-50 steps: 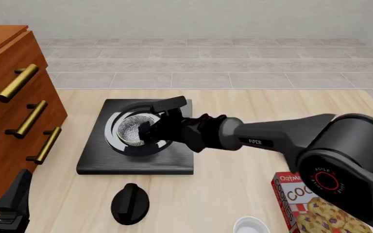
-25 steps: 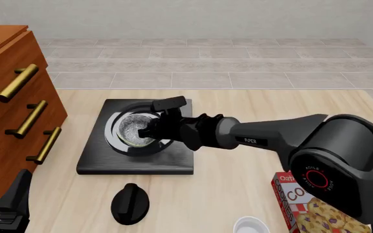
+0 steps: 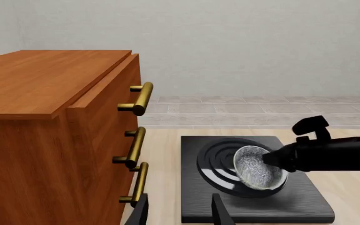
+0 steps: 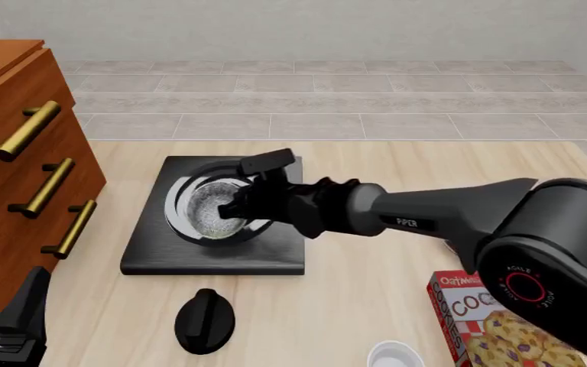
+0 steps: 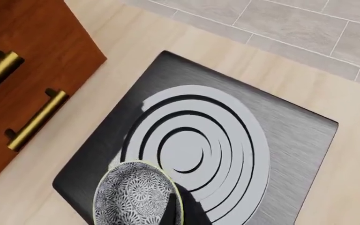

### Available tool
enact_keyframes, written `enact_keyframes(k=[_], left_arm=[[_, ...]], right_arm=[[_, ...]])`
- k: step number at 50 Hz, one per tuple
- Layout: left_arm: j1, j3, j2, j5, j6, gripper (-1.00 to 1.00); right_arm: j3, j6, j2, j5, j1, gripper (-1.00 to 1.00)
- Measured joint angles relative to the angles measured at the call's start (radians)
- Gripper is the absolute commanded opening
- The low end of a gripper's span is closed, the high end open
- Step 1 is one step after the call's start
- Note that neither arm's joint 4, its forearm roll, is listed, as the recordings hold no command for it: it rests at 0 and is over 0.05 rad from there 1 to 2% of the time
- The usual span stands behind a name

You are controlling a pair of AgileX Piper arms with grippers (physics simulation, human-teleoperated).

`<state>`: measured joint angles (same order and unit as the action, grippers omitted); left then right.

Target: Pick the akita bowl on the stove and place it on the plate.

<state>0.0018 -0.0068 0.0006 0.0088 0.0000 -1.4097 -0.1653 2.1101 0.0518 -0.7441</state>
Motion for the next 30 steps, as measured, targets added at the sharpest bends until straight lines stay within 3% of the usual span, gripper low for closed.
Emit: enact_keyframes(k=[30], left_arm=[[0.000, 0.000, 0.000, 0.000, 0.000, 1.00]], right_arm=[[0.252, 0.024, -0.274, 0.057, 0.041, -1.00]])
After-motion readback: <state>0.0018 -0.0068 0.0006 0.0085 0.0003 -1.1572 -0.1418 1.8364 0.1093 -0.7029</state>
